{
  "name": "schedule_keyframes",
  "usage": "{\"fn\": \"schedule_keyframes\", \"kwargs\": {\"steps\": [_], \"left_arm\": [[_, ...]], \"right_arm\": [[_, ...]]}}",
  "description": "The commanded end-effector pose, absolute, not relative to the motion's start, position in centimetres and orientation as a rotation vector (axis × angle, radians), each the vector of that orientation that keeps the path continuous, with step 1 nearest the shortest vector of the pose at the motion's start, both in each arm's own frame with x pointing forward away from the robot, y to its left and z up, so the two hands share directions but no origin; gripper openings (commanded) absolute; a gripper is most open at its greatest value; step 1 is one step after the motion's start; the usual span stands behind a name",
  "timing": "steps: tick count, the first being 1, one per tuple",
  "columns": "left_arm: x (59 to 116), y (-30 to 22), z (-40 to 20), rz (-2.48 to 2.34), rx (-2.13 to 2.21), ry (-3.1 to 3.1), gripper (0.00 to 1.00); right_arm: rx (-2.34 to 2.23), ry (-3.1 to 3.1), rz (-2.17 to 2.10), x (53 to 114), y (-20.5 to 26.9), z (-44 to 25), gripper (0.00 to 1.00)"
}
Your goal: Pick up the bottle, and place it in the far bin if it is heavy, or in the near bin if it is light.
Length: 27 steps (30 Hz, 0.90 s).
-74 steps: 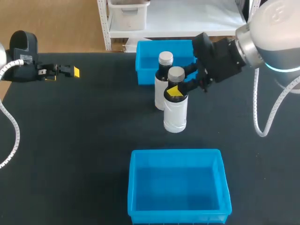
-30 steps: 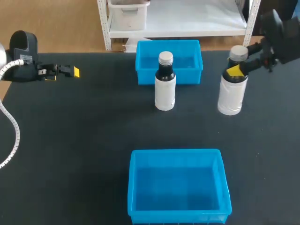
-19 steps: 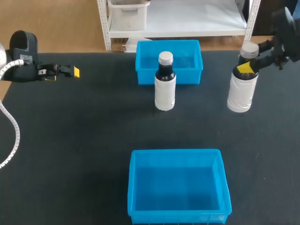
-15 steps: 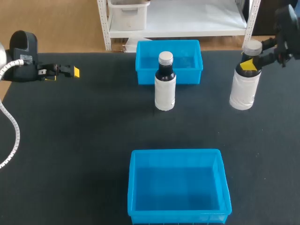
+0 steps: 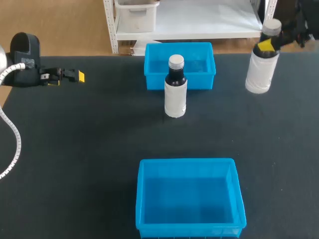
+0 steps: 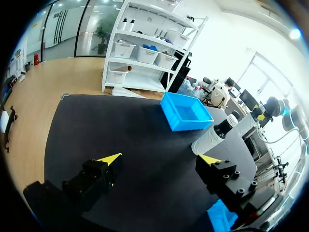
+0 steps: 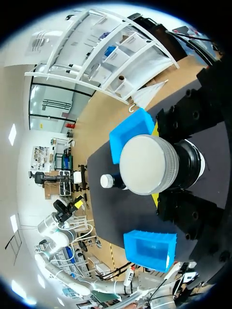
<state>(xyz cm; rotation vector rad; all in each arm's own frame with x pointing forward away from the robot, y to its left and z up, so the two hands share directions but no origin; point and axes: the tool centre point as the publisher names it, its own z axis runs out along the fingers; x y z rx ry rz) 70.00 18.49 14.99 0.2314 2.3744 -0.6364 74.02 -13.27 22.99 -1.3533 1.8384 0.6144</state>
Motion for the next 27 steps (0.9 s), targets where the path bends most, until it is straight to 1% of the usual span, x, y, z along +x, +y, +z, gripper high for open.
{"fn": "schedule_keyframes", "kwargs": {"steps": [1, 16, 27], "left_arm": [[70.0, 18.5, 15.0, -0.636, 0.231, 2.374, 1.0], [70.0, 18.5, 15.0, -0.636, 0.231, 2.374, 1.0], [70.0, 18.5, 15.0, -0.636, 0.231, 2.374, 1.0]], "right_arm": [[-1.393, 1.821, 0.648, 77.5, -12.0, 23.6, 0.0], [-1.464, 1.734, 0.723, 84.2, -8.2, 23.5, 0.0], [-1.534, 1.711, 0.777, 86.7, -5.1, 23.2, 0.0]]}}
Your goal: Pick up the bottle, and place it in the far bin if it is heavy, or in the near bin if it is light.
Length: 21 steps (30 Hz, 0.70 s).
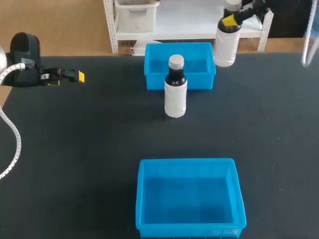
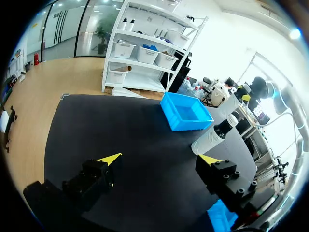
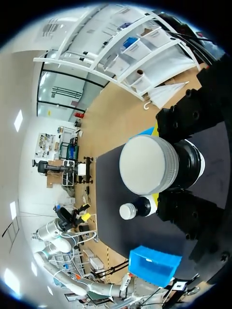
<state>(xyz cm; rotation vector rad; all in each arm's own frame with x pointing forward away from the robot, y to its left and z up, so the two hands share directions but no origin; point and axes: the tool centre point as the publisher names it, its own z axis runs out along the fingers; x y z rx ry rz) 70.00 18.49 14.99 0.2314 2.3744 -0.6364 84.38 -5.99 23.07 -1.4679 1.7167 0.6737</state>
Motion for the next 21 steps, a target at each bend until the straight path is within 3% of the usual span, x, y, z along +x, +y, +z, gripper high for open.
{"fn": "schedule_keyframes", "kwargs": {"steps": [1, 21], "left_arm": [[70.0, 18.5, 15.0, -0.636, 0.231, 2.374, 1.0], [70.0, 18.5, 15.0, -0.636, 0.231, 2.374, 1.0]], "right_arm": [[-1.532, 1.711, 0.782, 86.9, -4.8, 23.1, 0.0], [-1.43, 1.774, 0.791, 89.4, 2.2, 20.9, 0.0]]}}
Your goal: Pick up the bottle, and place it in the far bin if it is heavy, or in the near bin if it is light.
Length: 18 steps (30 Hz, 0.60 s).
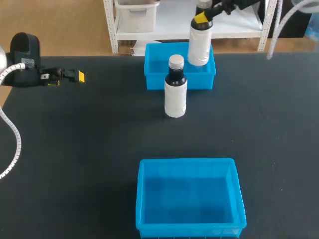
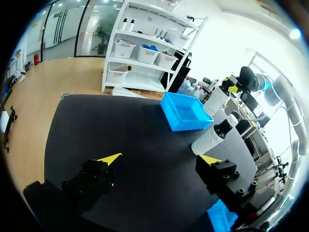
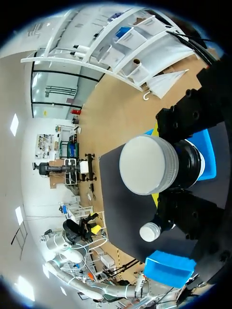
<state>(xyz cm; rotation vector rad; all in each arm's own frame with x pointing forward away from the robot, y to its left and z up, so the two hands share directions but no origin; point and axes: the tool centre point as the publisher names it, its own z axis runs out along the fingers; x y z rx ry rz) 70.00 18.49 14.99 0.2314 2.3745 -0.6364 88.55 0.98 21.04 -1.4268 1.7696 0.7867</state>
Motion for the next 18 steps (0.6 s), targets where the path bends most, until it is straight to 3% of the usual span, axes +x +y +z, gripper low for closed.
{"fn": "schedule_keyframes", "kwargs": {"steps": [1, 18], "left_arm": [[70.0, 18.5, 15.0, -0.636, 0.231, 2.374, 1.0], [70.0, 18.5, 15.0, -0.636, 0.231, 2.374, 1.0]], "right_arm": [[-1.43, 1.775, 0.792, 89.4, 2.5, 20.8, 0.0], [-1.442, 1.787, 0.785, 91.4, 7.1, 18.8, 0.0]]}}
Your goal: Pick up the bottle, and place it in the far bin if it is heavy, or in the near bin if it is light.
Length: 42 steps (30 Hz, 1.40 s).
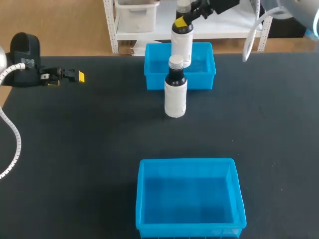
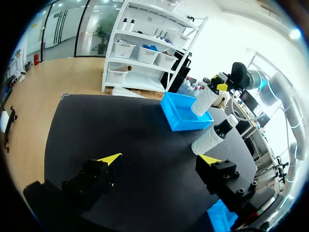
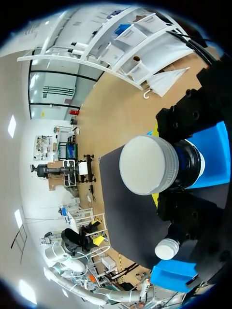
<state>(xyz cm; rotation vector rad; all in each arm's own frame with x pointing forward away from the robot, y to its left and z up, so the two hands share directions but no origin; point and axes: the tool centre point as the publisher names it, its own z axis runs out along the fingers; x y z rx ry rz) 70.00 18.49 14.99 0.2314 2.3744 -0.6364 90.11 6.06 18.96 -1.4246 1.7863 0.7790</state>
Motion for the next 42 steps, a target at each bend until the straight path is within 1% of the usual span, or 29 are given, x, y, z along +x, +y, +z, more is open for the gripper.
{"fn": "schedule_keyframes", "kwargs": {"steps": [1, 20, 42], "left_arm": [[70.0, 18.5, 15.0, -0.636, 0.231, 2.374, 1.0], [70.0, 18.5, 15.0, -0.636, 0.231, 2.374, 1.0], [70.0, 18.5, 15.0, -0.636, 0.231, 2.374, 1.0]], "right_arm": [[-1.445, 1.787, 0.784, 91.5, 7.4, 18.6, 0.0], [-1.509, 1.753, 0.796, 93.6, 11.5, 15.9, 0.0], [-1.497, 1.771, 0.83, 95.2, 11.6, 13.3, 0.0]]}}
